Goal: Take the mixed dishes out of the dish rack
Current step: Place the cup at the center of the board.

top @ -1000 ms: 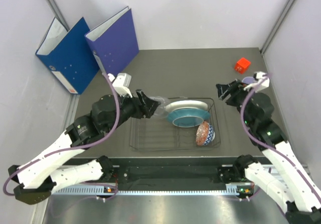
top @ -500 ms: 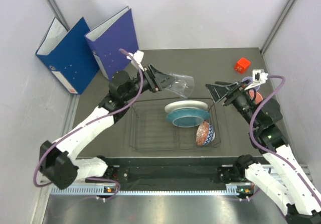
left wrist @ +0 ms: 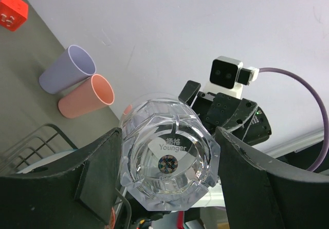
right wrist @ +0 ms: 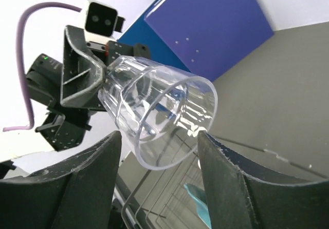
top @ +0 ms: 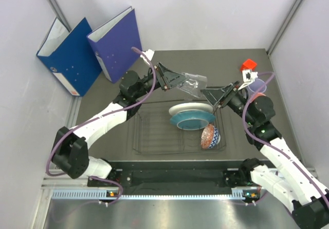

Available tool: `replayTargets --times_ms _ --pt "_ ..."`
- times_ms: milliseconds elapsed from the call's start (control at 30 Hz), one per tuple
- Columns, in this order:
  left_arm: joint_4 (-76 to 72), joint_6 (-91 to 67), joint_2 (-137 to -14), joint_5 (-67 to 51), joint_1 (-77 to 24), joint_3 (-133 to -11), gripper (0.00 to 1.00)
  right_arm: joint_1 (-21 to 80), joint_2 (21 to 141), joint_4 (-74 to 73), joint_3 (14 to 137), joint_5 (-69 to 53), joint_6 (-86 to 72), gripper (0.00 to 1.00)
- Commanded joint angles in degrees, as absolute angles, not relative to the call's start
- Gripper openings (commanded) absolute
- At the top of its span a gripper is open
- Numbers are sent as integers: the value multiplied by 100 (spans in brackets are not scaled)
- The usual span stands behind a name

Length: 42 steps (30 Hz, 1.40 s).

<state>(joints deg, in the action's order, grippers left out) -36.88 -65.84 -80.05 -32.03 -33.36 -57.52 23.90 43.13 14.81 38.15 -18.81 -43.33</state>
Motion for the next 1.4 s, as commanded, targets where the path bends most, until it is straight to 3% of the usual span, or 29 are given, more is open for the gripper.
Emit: replayTargets --times_ms 0,200,300,333,400,467,567,600,633,767,1000,1100,1367 --pt "-4552 -6864 -8042 -3322 -3349 -5950 0 2452 4473 2258 3973 -2197 -4412 60" --pt "-4579 -6899 -8112 -3305 -3349 -5836 0 2522 4780 2645 4034 -2364 -4491 54" --pt "-4588 -6900 -8121 -3313 -3357 -5792 0 2558 4834 2619 4078 -2391 -4500 36" --pt "-4579 -6856 -8112 -3296 -3357 -5766 0 2558 4799 2576 4078 -2347 -4483 20" --pt "-4431 -6707 -8016 -3217 -3357 -5713 0 2558 4616 2252 4131 -2084 -4273 4" --pt "-4036 -6338 -7902 -3007 -3357 -5722 5 2558 4361 1778 4201 -1367 -4105 0" --pt "-3386 -5811 -7673 -2717 -3331 -5765 58 2558 3938 736 4576 -148 -3754 0" --pt "-2496 -5644 -7508 -2455 -3314 -5818 74 2558 3903 416 4736 216 -3448 0" --pt "-1974 -5260 -7436 -2139 -3305 -6018 99 2558 3937 65 4937 550 -3271 0" --pt "-90 -4694 -7216 -575 -3305 -6398 99 2505 4464 -2238 6385 2998 -2778 0" --pt "-202 -4895 -6715 -308 -3296 -5731 99 1714 5668 -3524 7883 4665 -2874 0" --pt "-141 -4878 -6706 -378 -3296 -5687 99 1198 6151 -3726 8305 4650 -3039 0" --pt "-26 -4851 -6733 -589 -3296 -5731 99 -701 7933 -4332 9667 3001 -3787 0"
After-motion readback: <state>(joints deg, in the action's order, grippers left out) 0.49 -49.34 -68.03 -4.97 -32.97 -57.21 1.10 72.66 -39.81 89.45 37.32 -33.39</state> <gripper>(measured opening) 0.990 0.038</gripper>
